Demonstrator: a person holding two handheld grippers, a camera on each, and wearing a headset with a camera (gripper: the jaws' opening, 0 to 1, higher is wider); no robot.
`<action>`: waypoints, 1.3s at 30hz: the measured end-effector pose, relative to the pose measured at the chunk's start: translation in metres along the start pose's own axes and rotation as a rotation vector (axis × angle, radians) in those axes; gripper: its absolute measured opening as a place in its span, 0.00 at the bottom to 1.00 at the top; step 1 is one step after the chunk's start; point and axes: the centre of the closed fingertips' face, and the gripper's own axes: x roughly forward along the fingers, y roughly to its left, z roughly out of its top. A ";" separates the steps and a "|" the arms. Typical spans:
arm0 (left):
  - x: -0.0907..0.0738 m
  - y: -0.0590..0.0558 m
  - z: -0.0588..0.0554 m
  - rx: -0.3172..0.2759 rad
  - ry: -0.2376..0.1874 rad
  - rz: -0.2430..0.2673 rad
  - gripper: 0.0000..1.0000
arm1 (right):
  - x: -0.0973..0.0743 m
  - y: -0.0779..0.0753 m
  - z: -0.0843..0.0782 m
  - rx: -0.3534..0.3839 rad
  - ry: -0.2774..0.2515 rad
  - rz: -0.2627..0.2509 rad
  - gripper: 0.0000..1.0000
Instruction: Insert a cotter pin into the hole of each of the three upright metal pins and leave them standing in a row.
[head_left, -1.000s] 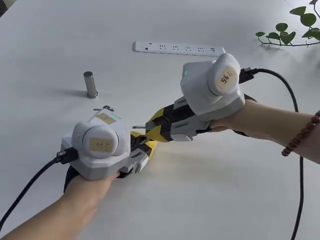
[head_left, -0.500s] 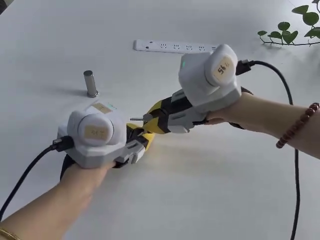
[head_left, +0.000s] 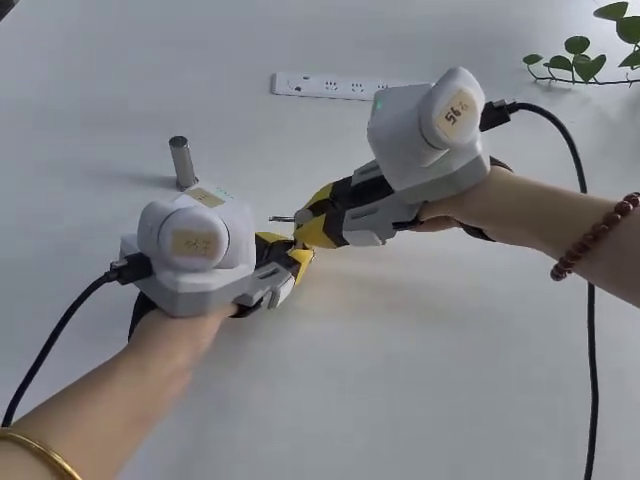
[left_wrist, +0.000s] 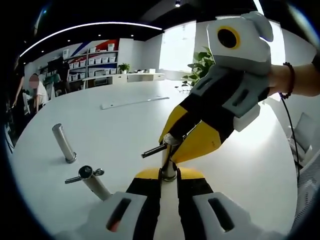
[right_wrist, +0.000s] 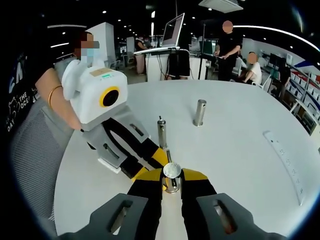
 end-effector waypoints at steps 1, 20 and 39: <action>0.000 0.000 0.000 -0.002 0.001 0.001 0.09 | 0.000 -0.001 -0.001 0.007 -0.002 0.000 0.08; -0.001 0.003 0.001 0.007 0.006 0.021 0.02 | -0.001 -0.004 -0.002 0.038 -0.015 0.003 0.08; -0.006 -0.001 0.003 -0.003 0.006 0.014 0.08 | -0.001 -0.002 0.001 0.069 -0.031 0.023 0.09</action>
